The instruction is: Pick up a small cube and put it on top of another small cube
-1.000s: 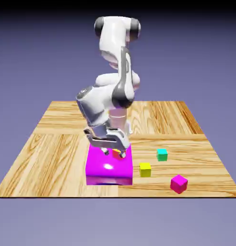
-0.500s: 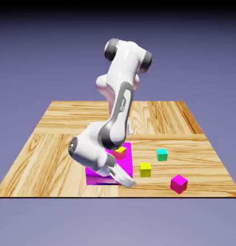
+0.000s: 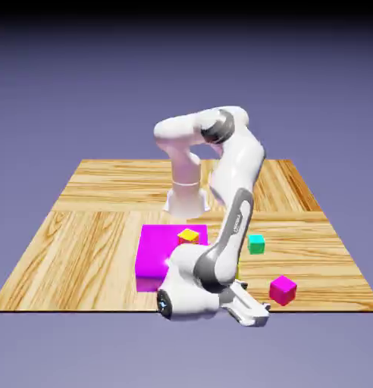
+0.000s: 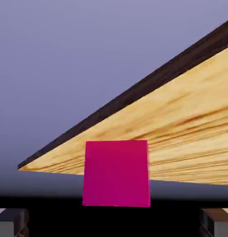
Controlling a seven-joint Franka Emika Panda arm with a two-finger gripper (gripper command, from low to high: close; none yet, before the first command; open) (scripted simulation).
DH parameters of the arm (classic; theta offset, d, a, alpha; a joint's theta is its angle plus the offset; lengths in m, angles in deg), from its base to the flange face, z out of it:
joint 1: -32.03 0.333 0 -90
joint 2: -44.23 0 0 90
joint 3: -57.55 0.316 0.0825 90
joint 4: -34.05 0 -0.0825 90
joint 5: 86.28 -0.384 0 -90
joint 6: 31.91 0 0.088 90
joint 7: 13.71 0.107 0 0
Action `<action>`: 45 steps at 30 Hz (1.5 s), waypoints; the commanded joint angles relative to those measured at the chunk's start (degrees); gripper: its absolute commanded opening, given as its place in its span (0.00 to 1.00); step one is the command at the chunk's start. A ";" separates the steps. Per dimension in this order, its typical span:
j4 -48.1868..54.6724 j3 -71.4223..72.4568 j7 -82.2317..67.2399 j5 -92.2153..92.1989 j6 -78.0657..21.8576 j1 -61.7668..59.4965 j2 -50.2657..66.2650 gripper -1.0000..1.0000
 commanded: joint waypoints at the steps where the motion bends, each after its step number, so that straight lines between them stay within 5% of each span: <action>1: 1.20 -1.11 0.38 -1.88 -2.49 1.25 1.93 0.50; 6: -3.33 0.08 -1.97 -3.00 -0.65 8.55 2.10 0.50; 7: -3.34 0.09 -1.97 -3.00 -0.65 8.55 2.10 0.00; 45: -0.22 -39.22 -11.10 43.24 -0.90 -68.27 -43.38 0.00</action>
